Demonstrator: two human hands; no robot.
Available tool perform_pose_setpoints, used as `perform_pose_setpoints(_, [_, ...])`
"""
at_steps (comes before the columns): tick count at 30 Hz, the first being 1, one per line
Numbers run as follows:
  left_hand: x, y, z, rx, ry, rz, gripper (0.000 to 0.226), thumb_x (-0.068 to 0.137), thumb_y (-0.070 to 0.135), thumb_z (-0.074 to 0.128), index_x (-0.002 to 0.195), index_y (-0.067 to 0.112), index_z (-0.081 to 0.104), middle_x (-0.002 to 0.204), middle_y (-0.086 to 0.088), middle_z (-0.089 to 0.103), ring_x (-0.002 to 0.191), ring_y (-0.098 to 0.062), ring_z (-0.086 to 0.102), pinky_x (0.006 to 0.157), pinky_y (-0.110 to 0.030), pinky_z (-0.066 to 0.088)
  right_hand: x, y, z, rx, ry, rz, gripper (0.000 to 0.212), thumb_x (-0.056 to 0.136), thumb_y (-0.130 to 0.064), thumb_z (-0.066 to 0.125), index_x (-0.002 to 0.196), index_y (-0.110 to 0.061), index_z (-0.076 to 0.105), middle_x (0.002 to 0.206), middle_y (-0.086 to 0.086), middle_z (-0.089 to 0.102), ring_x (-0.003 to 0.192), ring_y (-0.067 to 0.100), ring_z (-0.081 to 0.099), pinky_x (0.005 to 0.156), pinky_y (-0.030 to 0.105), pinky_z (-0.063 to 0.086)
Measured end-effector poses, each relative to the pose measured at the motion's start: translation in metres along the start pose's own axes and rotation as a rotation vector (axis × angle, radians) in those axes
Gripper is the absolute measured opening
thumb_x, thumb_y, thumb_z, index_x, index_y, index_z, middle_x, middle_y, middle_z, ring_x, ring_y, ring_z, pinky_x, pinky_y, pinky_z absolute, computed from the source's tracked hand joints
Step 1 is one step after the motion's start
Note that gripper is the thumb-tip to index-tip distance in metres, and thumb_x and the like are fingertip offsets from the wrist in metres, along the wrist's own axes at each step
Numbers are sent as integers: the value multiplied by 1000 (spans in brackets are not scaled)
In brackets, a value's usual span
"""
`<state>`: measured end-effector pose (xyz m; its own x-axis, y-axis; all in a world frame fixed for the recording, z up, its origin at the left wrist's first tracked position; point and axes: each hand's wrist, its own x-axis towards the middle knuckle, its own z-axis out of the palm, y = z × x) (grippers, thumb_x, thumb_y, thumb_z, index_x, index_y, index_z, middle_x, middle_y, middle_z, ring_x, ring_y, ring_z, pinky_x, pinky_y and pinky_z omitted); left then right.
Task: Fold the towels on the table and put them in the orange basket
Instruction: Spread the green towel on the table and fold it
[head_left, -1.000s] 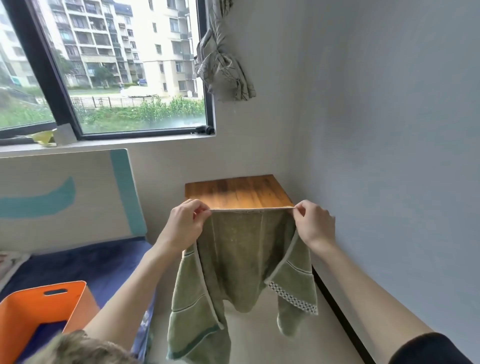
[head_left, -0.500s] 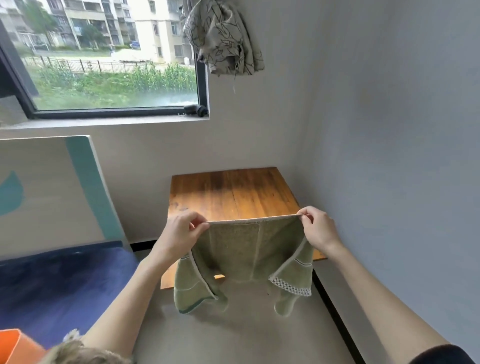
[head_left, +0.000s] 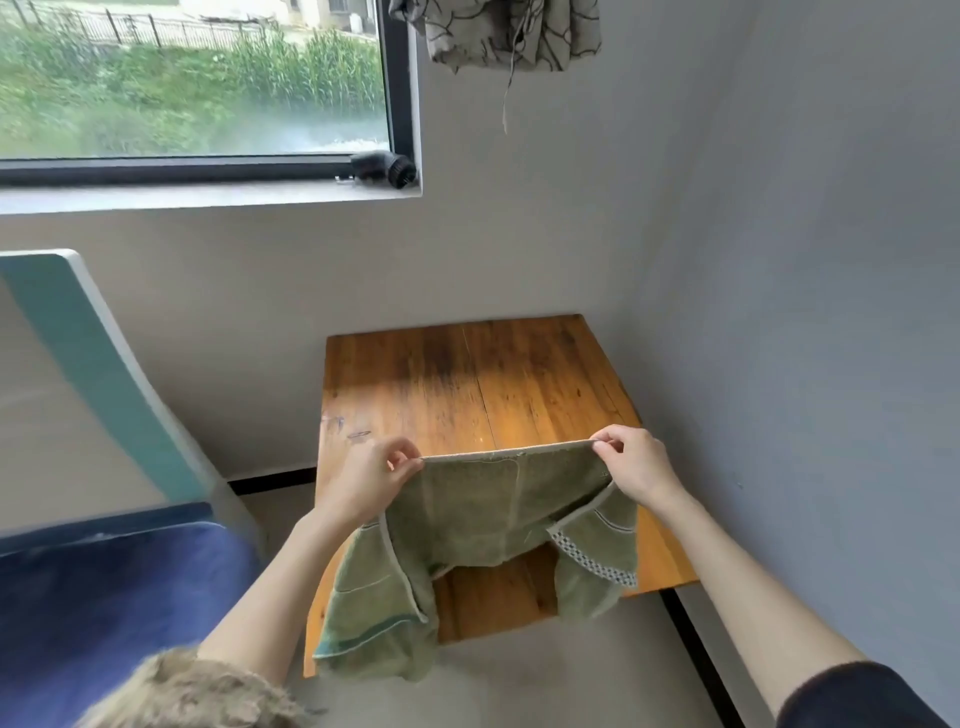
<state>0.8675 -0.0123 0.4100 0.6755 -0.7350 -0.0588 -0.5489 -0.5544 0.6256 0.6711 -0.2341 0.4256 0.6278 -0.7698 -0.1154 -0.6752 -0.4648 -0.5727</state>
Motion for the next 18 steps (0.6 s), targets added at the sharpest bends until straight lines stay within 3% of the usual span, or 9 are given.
perform_pose_setpoints(6, [75, -22, 25, -16, -6, -83, 6, 89, 25, 60, 88, 20, 64, 89, 2, 59, 79, -11, 54, 63, -19, 39, 83, 1, 30, -1, -31, 31, 22, 95, -19, 50, 107, -11, 67, 112, 5, 66, 100, 20, 56, 79, 21, 38])
perform_pose_setpoints(16, [241, -60, 66, 25, 31, -256, 14, 90, 24, 59, 95, 14, 67, 98, -5, 66, 84, -13, 55, 74, -26, 45, 273, 12, 95, 0, -130, 7, 23, 97, -17, 47, 110, -9, 65, 117, 8, 62, 94, 13, 49, 78, 19, 35])
perform_pose_setpoints(18, [273, -70, 71, 11, 36, -280, 11, 90, 23, 59, 93, 16, 68, 96, -3, 66, 86, -15, 58, 76, -28, 46, 307, 15, 106, -2, -116, -10, 23, 96, -17, 48, 114, -10, 62, 121, 8, 58, 100, 15, 51, 80, 19, 36])
